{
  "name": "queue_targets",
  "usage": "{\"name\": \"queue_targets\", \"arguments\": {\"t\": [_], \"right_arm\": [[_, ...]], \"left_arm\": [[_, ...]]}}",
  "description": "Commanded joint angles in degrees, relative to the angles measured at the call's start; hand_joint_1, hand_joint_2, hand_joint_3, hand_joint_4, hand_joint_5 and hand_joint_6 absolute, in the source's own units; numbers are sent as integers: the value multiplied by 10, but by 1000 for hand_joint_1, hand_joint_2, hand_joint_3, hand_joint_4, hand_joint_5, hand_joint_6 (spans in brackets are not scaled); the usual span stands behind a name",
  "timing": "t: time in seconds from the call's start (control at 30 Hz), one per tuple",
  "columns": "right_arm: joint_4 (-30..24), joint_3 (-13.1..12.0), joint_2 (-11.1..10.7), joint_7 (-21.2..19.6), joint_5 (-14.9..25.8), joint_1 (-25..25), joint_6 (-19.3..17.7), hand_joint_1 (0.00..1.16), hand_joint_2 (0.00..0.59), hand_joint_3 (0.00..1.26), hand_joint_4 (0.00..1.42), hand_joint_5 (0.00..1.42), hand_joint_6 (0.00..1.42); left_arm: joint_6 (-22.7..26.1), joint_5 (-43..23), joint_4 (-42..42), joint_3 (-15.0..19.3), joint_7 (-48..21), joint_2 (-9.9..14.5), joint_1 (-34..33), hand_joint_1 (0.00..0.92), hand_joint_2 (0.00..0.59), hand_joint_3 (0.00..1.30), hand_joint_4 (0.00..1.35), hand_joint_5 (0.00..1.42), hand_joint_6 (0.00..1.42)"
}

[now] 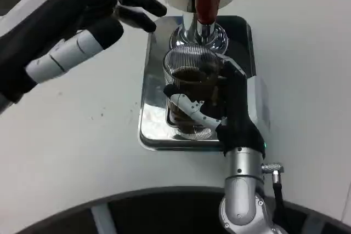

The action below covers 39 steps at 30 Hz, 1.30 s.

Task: Grasp the cup under the faucet to collect the drink, then remove the cup.

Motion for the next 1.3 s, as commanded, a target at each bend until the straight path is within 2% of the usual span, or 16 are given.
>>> {"name": "queue_targets", "arguments": {"t": [0.03,0.2,0.3,0.43,0.57,0.67,0.77,0.97,1.3], "right_arm": [[-2,6,34,-3,2,28,14,759,244,476,576,635,421],[-7,7,34,-13,-1,31,12,760,244,492,593,655,449],[-13,7,31,-20,-5,34,9,760,250,531,643,713,518],[-27,6,26,-27,-12,42,4,772,231,585,698,773,596],[-38,6,22,-31,-18,49,-1,793,229,607,726,800,623],[-54,5,18,-37,-25,62,-12,801,216,657,806,928,752],[-66,4,15,-39,-32,71,-17,820,207,699,844,993,852],[-96,0,6,-32,-39,91,-23,839,196,765,917,1091,979],[-162,-5,-5,1,-35,132,-24,850,187,826,985,1180,1094]], "left_arm": [[9,-14,-22,16,2,10,27,0,138,244,337,413,354],[9,-16,-28,24,2,13,44,0,139,254,347,417,356],[3,-14,-31,29,1,16,53,0,139,254,347,418,357],[0,-13,-33,34,0,17,62,0,140,255,347,419,358],[-1,-12,-34,37,2,16,68,0,140,255,356,428,360],[-2,-12,-36,38,4,15,74,0,140,255,360,429,361],[-5,-10,-36,37,3,14,81,0,140,255,361,430,361],[-8,-9,-33,43,9,13,88,0,141,255,362,430,362],[-23,-2,-24,51,14,14,110,0,141,255,362,430,364]]}}
